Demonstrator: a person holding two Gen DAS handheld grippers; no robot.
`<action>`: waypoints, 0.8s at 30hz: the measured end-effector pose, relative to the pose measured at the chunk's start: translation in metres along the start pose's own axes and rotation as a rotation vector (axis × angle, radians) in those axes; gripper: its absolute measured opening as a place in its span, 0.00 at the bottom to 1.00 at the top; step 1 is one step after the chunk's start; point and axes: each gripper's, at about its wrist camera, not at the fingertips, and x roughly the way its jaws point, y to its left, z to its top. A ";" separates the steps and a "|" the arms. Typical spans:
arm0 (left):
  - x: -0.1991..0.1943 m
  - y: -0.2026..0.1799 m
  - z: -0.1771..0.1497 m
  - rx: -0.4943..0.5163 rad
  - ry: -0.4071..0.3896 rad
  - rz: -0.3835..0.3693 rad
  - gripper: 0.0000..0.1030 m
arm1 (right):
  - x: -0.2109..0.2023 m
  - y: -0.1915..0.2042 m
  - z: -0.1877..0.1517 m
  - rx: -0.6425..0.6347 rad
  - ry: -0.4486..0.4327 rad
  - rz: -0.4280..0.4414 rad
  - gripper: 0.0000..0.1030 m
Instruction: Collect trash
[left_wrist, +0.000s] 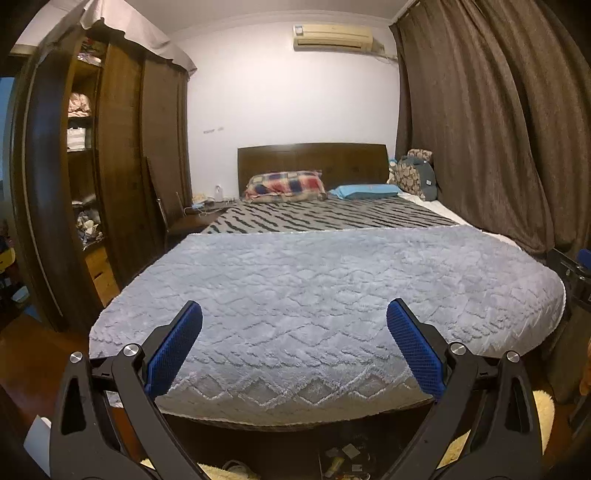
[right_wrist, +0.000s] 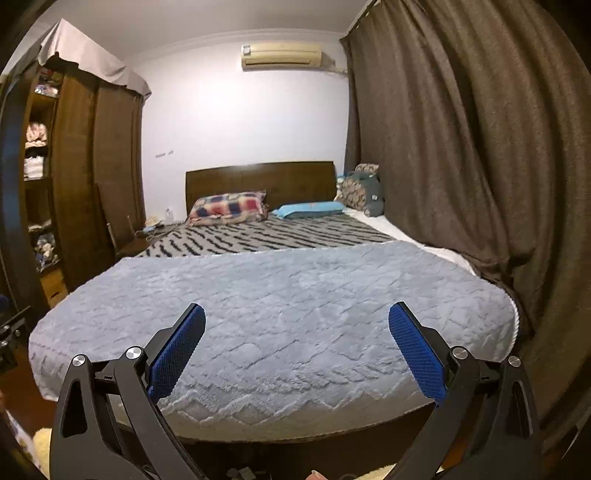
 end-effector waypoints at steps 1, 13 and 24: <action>-0.003 0.000 0.000 -0.003 -0.003 0.001 0.92 | -0.001 0.000 0.000 0.000 0.001 -0.003 0.97; -0.006 -0.002 -0.016 -0.014 0.033 -0.022 0.92 | -0.010 0.021 -0.015 -0.054 0.026 0.045 0.97; -0.002 -0.003 -0.025 -0.004 0.059 -0.031 0.92 | -0.011 0.037 -0.020 -0.075 0.032 0.093 0.97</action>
